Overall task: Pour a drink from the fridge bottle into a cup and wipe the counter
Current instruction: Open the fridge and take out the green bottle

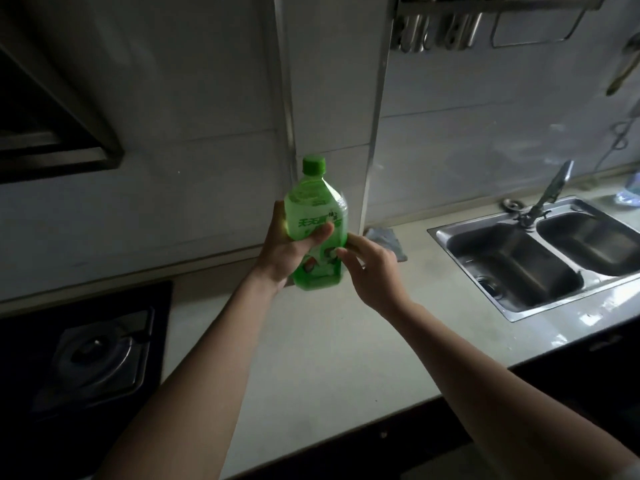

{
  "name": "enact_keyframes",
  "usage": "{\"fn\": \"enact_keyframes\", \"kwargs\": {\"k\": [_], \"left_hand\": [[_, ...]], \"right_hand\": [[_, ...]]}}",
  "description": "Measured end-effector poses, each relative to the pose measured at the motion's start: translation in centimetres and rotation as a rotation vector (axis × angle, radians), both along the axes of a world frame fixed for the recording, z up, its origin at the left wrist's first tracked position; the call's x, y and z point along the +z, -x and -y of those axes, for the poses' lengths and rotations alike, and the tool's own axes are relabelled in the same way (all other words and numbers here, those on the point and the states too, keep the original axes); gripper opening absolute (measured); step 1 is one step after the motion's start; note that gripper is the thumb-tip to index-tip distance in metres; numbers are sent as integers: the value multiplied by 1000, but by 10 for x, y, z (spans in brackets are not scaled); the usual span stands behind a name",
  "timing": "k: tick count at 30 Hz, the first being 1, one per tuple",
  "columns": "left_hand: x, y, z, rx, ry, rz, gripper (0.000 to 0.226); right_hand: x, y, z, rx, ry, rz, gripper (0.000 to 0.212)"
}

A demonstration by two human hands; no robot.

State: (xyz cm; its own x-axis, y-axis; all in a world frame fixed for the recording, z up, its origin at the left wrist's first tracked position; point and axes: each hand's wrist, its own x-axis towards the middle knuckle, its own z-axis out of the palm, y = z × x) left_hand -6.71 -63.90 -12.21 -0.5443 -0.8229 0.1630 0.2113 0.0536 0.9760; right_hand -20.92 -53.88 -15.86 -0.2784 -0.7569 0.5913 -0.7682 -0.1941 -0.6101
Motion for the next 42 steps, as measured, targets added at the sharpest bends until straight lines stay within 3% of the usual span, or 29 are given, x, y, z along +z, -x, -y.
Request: {"fn": "enact_keyframes", "kwargs": {"k": [5,10,23,42], "left_hand": [[-26,31,13,28,-74,-24,81],[-61,76,24,42,-110,10,68],[-164,148,36,142,-237,205,77],[-230,173,37,162,-78,429,85]], "right_hand": [[-25,35,21,53,-67,51,27],[-48,84,31,110,-140,81,27],[-145,169,53,195,-451,182,33],[-207,192,59,213,-553,251,30]]}}
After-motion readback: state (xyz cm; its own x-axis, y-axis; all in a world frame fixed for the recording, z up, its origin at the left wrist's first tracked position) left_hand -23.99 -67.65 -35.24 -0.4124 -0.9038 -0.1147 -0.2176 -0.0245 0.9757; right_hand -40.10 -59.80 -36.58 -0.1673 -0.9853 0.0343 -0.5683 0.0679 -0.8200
